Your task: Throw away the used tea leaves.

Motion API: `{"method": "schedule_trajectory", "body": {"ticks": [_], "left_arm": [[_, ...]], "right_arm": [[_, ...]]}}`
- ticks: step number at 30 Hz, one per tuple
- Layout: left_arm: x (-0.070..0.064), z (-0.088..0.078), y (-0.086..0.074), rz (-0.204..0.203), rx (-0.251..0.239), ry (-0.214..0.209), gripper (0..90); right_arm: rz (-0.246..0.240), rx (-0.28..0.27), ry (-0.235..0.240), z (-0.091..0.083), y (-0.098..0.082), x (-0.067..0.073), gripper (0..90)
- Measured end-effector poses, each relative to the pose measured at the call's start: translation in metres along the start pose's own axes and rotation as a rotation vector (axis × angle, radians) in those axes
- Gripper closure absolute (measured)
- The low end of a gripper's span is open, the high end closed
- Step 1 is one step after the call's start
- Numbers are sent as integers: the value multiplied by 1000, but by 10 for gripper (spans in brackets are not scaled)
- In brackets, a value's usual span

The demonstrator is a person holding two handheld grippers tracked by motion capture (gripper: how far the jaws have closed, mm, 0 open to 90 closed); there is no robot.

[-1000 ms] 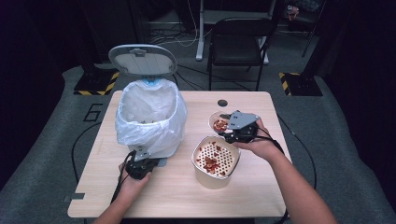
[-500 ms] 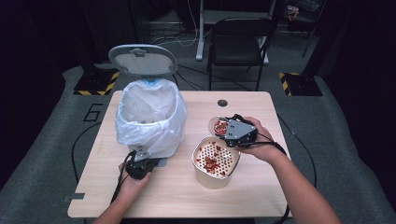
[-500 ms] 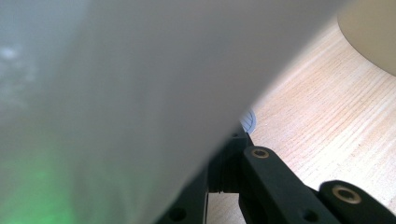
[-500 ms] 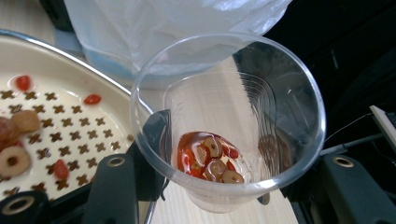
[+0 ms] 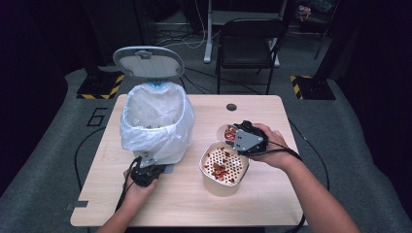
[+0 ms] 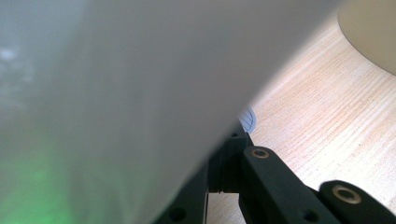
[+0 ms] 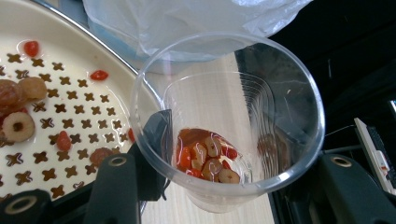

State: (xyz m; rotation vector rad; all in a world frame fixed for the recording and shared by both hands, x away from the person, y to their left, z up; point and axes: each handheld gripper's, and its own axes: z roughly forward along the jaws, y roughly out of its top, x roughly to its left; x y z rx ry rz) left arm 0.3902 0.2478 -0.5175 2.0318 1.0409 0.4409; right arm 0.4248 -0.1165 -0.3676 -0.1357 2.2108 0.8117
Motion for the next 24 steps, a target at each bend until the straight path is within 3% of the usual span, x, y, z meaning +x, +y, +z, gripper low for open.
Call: {"method": "schedule_trajectory", "body": {"ticks": [1,3,4,7,8,10,13,14,16,18,19,24], "left_arm": [[-2,0,0,-28,-4,9,900],[0,0,0,-3,1,-1,900],[-1,0,0,-21,-2,7,900],[0,0,0,0,1,-1,900],[-2,0,0,-29,-3,9,900],[0,0,0,-1,1,0,900],[-2,0,0,-28,-3,10,900],[0,0,0,-3,1,0,900],[-2,0,0,-28,-2,10,900],[0,0,0,-5,1,1,900],[-2,0,0,-28,-3,10,900],[-2,0,0,-30,-3,9,900]], "right_arm": [[-11,3,2,0,0,0,458],[-35,9,1,0,1,2,461],[-51,11,0,-1,2,2,461],[-92,19,1,-2,6,5,461],[-99,22,-1,-2,6,6,462],[-126,32,-12,-3,8,7,462],[-175,52,-28,-4,11,13,462],[-201,60,-40,-4,11,15,463],[-222,65,-43,-3,12,17,463],[-258,77,-61,-3,13,21,464],[-270,78,-63,-3,14,22,464],[-343,98,-89,-1,15,27,465]]}}
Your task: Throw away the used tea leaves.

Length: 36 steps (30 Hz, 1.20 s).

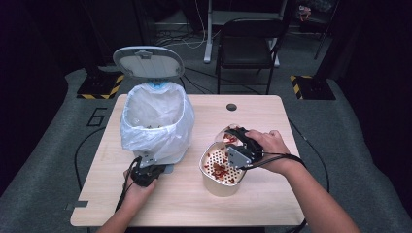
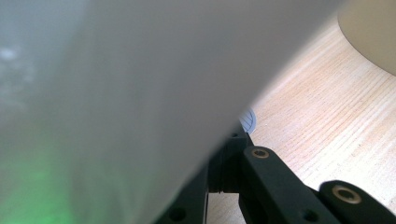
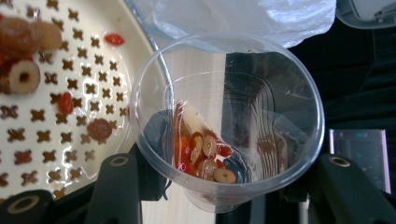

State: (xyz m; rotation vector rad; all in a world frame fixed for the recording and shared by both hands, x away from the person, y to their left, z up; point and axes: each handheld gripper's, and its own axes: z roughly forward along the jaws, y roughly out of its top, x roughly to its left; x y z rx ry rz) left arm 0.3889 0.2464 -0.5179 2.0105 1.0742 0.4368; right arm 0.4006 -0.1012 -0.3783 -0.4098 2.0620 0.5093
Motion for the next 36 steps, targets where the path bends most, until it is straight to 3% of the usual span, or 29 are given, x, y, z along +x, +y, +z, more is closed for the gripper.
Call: {"method": "schedule_trajectory", "body": {"ticks": [1,3,4,5,6,8,9,10,11,12,13,15,16,18,19,22,30,31,32,33,36], "left_arm": [[2,0,1,28,4,-10,900],[2,0,1,27,4,-9,900],[0,0,0,1,0,0,900],[2,0,1,28,4,-8,900],[2,0,1,27,4,-9,900],[2,0,1,28,5,-8,900],[2,0,1,27,4,-9,900],[2,0,1,27,4,-9,900],[2,0,1,27,4,-9,900],[2,0,1,28,4,-9,900],[2,0,1,28,4,-9,900],[2,0,1,28,5,-10,900],[3,0,1,39,7,-10,900],[4,0,1,61,7,-4,900],[1,0,0,13,-5,-5,900],[4,0,1,55,6,-5,900],[4,0,1,56,6,-5,900],[4,0,1,56,6,-5,900],[4,0,1,57,7,-5,900],[4,0,1,56,7,-5,900],[4,0,1,57,6,-5,900]], "right_arm": [[-53,22,-12,1,2,3,466],[-62,27,-12,2,2,4,466],[-76,32,-14,2,3,5,466],[-77,29,-13,2,4,5,466],[-104,34,-27,2,5,6,467],[-110,38,-35,2,6,6,467],[-137,43,-44,1,8,7,468],[-205,73,-72,1,11,10,468],[-205,73,-72,1,11,10,468],[-263,82,-89,1,13,14,468],[-263,82,-89,1,13,14,468],[-330,101,-110,1,17,19,468],[-403,111,-137,1,20,23,469],[-422,118,-141,2,21,26,469],[-469,117,-156,0,23,26,470],[-581,150,-225,1,26,36,471],[-607,164,-238,3,24,42,470],[-627,171,-241,2,23,42,470],[-599,170,-262,3,22,45,471],[-605,159,-258,4,21,45,471],[-695,173,-251,3,22,47,472]]}}
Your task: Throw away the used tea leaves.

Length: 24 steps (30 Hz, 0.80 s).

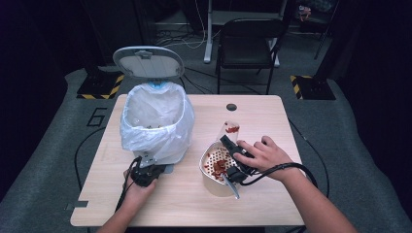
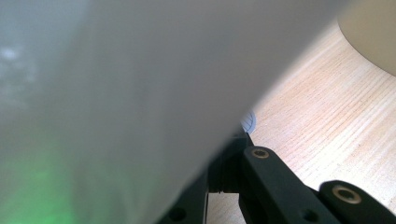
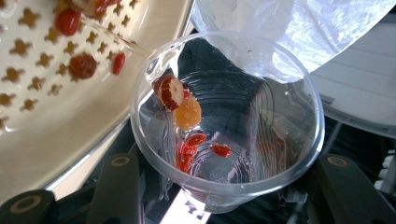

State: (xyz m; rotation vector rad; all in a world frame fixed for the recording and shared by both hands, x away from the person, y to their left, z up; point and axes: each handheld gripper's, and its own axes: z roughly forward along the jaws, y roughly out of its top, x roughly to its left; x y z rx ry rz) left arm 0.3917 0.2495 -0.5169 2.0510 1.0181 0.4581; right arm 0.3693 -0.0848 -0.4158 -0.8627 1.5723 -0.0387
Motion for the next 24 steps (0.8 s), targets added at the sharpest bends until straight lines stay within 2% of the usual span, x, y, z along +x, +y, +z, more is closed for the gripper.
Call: {"method": "schedule_trajectory", "body": {"ticks": [1,2,3,4,6,13,15,16,22,23,24], "left_arm": [[0,0,0,-1,0,-1,900],[0,0,0,-1,0,-1,900],[0,0,0,1,0,0,900],[0,0,0,0,0,0,900],[0,0,0,1,0,-1,900],[0,0,0,0,1,-1,900],[0,0,0,1,1,-1,900],[0,0,0,0,1,-1,900],[0,0,0,-1,1,-1,900],[0,0,0,-1,0,-1,900],[0,0,0,-1,0,-1,900]], "right_arm": [[-1,4,-6,-1,1,3,472],[-25,4,23,-1,1,5,472],[-21,16,13,-2,1,7,472],[-49,11,-2,-1,1,5,472],[-76,17,-11,-2,1,8,473],[-109,28,-44,-6,4,9,474],[-38,15,-71,-5,5,15,474],[-113,27,-51,-7,5,11,474],[-122,41,-56,-7,5,11,475],[-74,53,-64,-7,5,14,474],[-74,53,-64,-7,5,14,474]]}}
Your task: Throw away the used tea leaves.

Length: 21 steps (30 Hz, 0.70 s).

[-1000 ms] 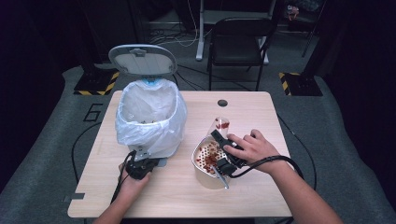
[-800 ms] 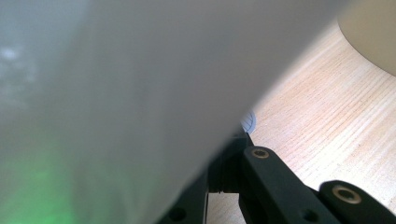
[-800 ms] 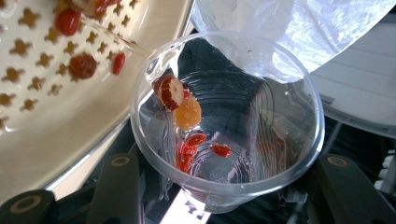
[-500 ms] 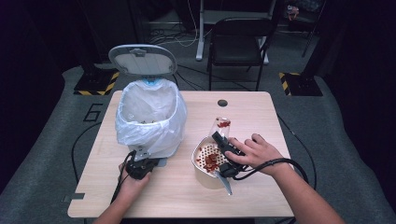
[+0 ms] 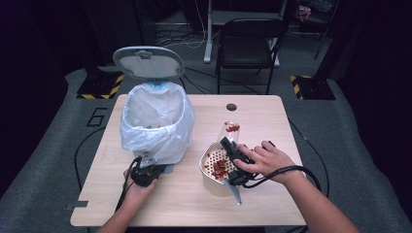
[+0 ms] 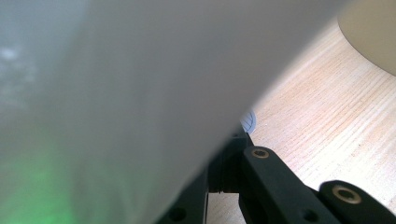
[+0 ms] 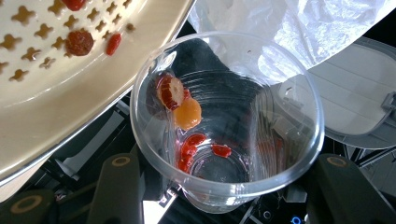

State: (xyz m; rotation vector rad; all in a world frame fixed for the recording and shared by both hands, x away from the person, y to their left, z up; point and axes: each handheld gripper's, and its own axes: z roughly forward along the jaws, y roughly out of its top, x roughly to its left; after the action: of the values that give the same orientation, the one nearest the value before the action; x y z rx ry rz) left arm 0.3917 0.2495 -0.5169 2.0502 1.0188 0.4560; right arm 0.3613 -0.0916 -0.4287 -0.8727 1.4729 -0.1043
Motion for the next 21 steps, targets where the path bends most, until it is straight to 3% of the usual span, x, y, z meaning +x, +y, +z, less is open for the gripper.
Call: {"method": "schedule_trajectory", "body": {"ticks": [1,3,4,5,8,9,10,11,13,15,16,19,21], "left_arm": [[0,0,0,0,0,0,900],[0,0,0,1,0,0,900],[0,0,0,0,0,0,900],[0,0,0,0,0,0,900],[0,0,0,-2,-1,-1,900],[0,0,0,-2,-1,-1,900],[0,0,0,-2,0,-1,900],[0,0,0,-2,2,0,900],[0,0,0,-2,0,-2,900],[0,0,0,-2,0,-3,900],[0,0,0,-4,0,-4,900],[1,0,0,-4,0,-5,900],[1,0,0,-4,-1,-5,900]], "right_arm": [[35,-21,-36,2,1,2,474],[33,-17,-40,2,0,0,474],[18,-11,-39,2,-1,-1,474],[-59,2,-3,1,-3,-6,474],[-72,-3,-10,0,-2,-6,474],[-14,-5,-33,0,0,-2,474],[74,7,-55,-1,2,2,474],[44,-14,-70,1,2,0,474],[-13,-2,-53,1,0,-1,474],[57,17,-64,-1,3,4,474],[66,-1,-78,0,4,5,474],[14,10,-74,-1,5,5,474],[5,15,-80,-1,5,5,474]]}}
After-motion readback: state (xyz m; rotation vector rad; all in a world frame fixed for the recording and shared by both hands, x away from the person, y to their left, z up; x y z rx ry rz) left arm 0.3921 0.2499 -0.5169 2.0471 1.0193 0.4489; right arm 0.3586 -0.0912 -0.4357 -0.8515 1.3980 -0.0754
